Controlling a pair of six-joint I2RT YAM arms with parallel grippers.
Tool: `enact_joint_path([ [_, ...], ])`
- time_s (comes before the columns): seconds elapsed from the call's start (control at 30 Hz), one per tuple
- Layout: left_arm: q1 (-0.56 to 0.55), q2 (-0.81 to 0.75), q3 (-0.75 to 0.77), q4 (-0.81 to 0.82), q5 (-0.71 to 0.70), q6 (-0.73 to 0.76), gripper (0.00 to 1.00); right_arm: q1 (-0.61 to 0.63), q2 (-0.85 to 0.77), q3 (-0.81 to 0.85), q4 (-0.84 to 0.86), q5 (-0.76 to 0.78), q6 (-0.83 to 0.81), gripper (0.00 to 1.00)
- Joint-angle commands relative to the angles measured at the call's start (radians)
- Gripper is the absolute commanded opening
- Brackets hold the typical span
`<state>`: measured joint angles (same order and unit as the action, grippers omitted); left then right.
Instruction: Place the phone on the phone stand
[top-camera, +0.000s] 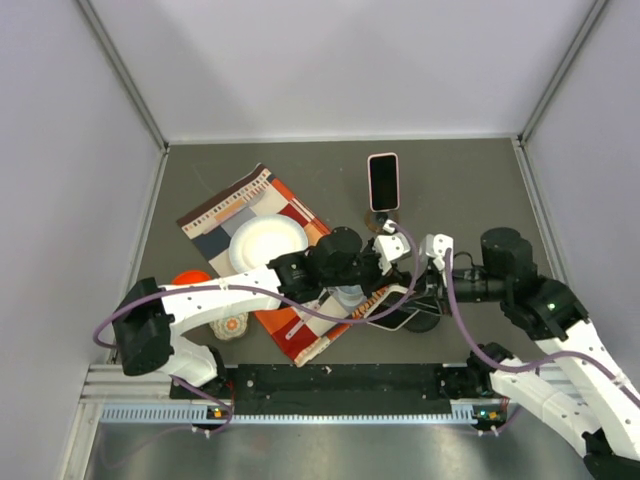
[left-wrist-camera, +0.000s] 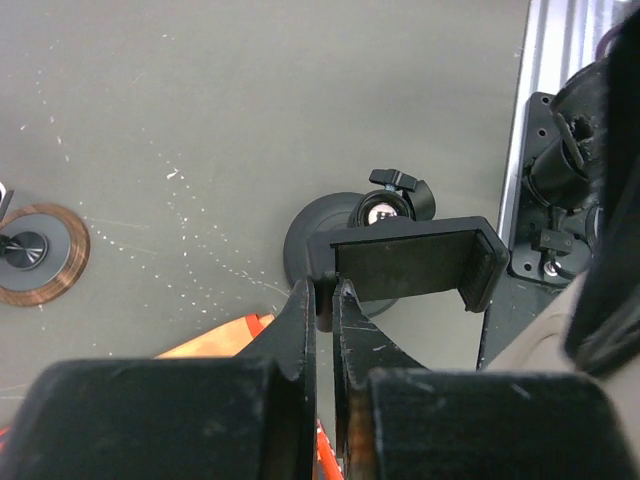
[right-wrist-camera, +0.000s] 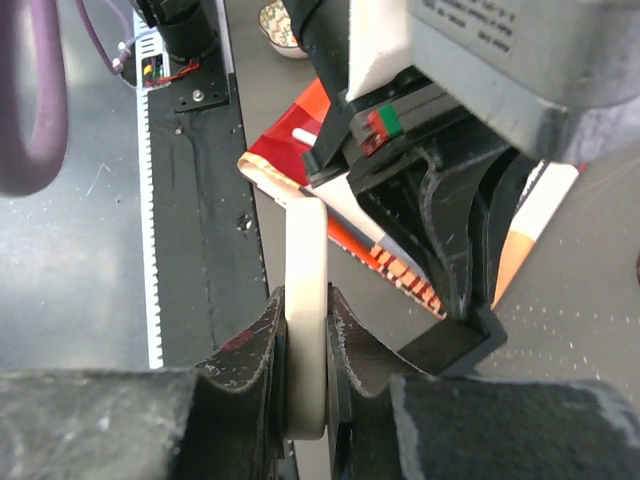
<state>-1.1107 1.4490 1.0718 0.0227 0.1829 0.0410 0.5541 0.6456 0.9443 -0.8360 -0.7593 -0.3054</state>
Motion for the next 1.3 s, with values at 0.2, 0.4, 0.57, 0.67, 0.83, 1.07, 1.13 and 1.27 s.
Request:
enact_joint_path([
  [0.2,0.072,0.017,0.02,0.014,0.243,0.076,0.0,-0.003,0.058,-0.041,0.291,-0.133,-0.098,0.0],
  [0.4,0.097,0.022,0.045,-0.018,0.283,0.12,0.0,-0.036,0.068,-0.062,0.33,-0.106,-0.104,0.0],
  [0.57,0.115,0.011,0.033,-0.018,0.331,0.135,0.0,-0.058,0.04,-0.107,0.359,-0.071,-0.095,0.0],
  [0.67,0.124,0.004,0.019,0.0,0.34,0.135,0.0,-0.071,0.037,-0.114,0.359,-0.086,-0.083,0.0],
  [0.83,0.14,0.007,0.011,0.014,0.354,0.138,0.0,-0.079,0.026,-0.127,0.362,-0.051,-0.06,0.0],
  [1.07,0.147,0.004,0.011,0.022,0.225,0.082,0.0,-0.082,-0.026,-0.145,0.322,0.054,0.081,0.0],
  [1.13,0.155,-0.004,0.005,0.028,0.211,0.073,0.0,-0.08,-0.023,-0.147,0.298,0.066,0.104,0.0],
  [1.27,0.157,-0.033,-0.024,0.075,0.124,0.042,0.0,-0.082,-0.02,-0.135,0.29,0.156,0.158,0.0],
])
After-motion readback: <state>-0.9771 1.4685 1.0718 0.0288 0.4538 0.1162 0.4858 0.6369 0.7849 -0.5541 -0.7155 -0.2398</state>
